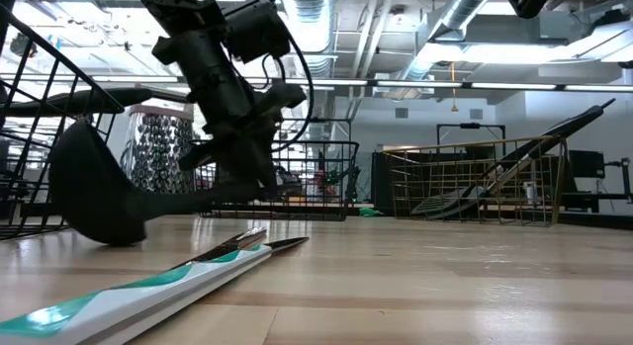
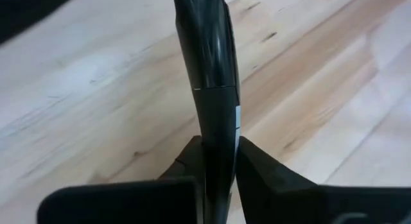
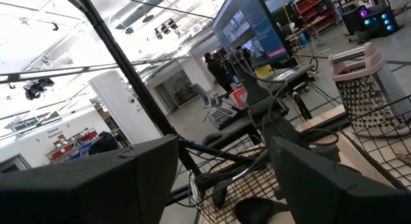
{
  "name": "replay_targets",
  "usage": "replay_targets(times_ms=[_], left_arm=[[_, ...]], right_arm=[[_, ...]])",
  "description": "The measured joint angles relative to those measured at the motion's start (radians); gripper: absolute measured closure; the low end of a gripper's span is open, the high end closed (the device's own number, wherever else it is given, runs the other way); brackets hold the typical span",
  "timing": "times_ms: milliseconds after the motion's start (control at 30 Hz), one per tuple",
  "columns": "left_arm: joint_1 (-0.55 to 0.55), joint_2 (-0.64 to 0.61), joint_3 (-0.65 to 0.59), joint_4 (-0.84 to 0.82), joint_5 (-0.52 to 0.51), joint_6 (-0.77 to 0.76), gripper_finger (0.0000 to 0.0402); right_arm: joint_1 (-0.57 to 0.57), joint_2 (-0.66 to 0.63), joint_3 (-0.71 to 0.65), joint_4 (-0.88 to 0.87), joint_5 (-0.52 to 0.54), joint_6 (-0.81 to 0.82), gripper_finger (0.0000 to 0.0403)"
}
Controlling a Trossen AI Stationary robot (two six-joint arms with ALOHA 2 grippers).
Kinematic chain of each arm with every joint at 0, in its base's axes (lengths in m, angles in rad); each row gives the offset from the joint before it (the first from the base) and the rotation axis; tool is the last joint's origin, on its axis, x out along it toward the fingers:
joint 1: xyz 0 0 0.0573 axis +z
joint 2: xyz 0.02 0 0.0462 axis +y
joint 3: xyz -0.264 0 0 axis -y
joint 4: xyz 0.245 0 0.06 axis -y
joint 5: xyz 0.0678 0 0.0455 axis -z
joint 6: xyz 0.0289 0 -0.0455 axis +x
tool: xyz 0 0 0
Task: Pick & Place Kitchen Items
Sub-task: Put the black serving spoon into the bottom black wire basket
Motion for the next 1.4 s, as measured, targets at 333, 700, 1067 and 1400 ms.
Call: replay_targets(times_ms=[333, 700, 1067, 1400], left_arm=[[-0.023, -0.043, 0.001, 0.224, 0.084, -0.040, 0.0373], [-0.034, -0.236, 0.000, 0.235, 0.000, -0.040, 0.0371], [-0.034, -0.406, 0.000, 0.270, -0.054, -0.035, 0.0371], [-0.025, -0.543, 0.000, 0.336, -0.203, 0.106, 0.0371]], right_arm=[[0.000, 0.000, 0.000, 0.000, 0.001, 0.010, 0.0159], [0.000, 0.000, 0.000, 0.000, 0.001, 0.002, 0.0159], [0.000, 0.000, 0.000, 0.000, 0.002, -0.016, 0.0159], [0.000, 0.000, 0.000, 0.000, 0.002, -0.016, 0.0159]])
